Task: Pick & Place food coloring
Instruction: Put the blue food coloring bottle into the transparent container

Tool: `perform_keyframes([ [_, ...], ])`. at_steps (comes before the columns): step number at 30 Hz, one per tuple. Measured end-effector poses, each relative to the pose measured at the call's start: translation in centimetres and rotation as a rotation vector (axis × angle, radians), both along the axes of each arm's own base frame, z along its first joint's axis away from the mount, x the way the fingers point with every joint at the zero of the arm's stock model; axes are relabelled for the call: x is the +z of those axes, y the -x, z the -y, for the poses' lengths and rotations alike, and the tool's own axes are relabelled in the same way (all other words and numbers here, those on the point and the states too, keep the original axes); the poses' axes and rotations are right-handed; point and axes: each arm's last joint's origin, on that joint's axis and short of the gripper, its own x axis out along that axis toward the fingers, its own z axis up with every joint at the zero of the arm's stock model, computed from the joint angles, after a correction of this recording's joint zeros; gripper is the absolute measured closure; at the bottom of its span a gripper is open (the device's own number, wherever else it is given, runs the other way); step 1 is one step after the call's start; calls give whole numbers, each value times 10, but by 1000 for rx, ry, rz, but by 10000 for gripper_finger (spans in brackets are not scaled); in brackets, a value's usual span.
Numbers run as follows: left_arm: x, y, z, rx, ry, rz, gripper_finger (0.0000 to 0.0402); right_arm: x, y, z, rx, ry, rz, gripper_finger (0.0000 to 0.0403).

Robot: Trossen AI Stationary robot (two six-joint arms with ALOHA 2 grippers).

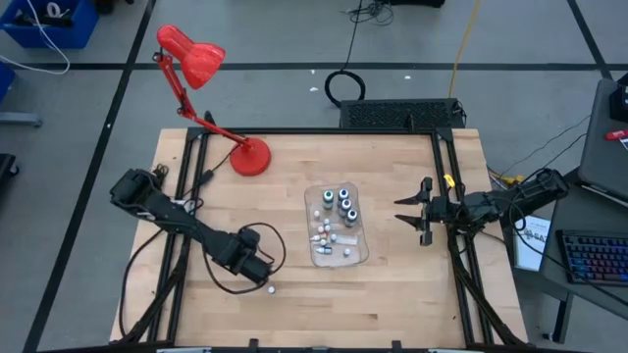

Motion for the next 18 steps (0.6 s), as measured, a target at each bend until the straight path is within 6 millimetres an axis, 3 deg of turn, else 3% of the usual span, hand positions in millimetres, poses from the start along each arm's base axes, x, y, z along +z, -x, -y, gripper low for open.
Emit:
perform_keyframes([
  [7,-14,4,-5,10,39,-20,211,0,0,0,0,0,0,243],
  [18,-16,1,-9,-45,27,1,211,0,0,0,0,0,0,243],
])
